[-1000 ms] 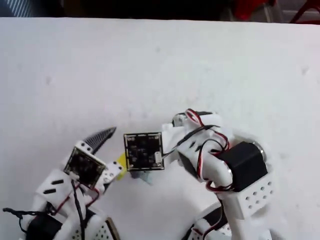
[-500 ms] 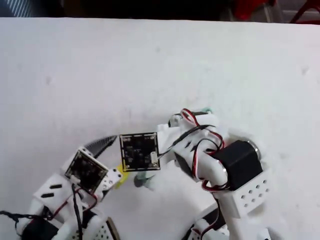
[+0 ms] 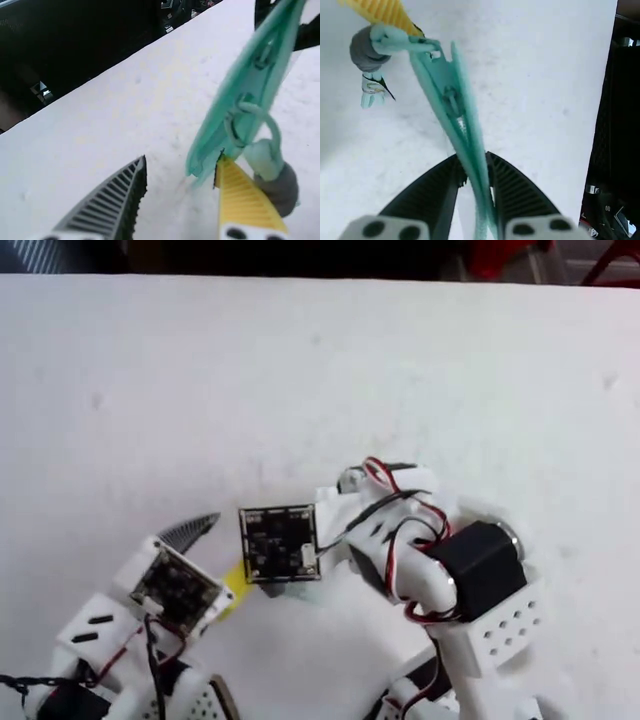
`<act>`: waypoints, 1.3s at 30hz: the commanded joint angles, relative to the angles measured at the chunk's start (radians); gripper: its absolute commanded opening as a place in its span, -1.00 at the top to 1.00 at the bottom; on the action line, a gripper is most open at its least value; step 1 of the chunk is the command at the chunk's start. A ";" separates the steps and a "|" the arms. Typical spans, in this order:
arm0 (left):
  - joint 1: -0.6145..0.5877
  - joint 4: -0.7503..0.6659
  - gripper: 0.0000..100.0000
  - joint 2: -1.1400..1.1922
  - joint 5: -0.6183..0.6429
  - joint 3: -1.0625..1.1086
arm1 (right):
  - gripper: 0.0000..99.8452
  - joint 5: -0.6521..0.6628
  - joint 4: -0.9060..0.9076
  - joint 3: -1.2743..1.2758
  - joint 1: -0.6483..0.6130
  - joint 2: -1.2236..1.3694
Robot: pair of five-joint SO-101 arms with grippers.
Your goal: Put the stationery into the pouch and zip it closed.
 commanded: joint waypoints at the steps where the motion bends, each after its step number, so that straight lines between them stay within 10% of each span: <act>1: 0.104 -0.021 0.52 0.010 -0.005 -0.003 | 0.96 -0.023 -0.013 -0.069 0.002 0.033; 32: -0.018 -0.057 0.52 0.010 -0.103 -0.002 | 0.96 -0.031 -0.015 -0.072 0.053 0.053; 39: -0.217 -0.121 0.52 0.010 -0.153 0.008 | 0.96 -0.028 -0.021 -0.074 0.088 0.053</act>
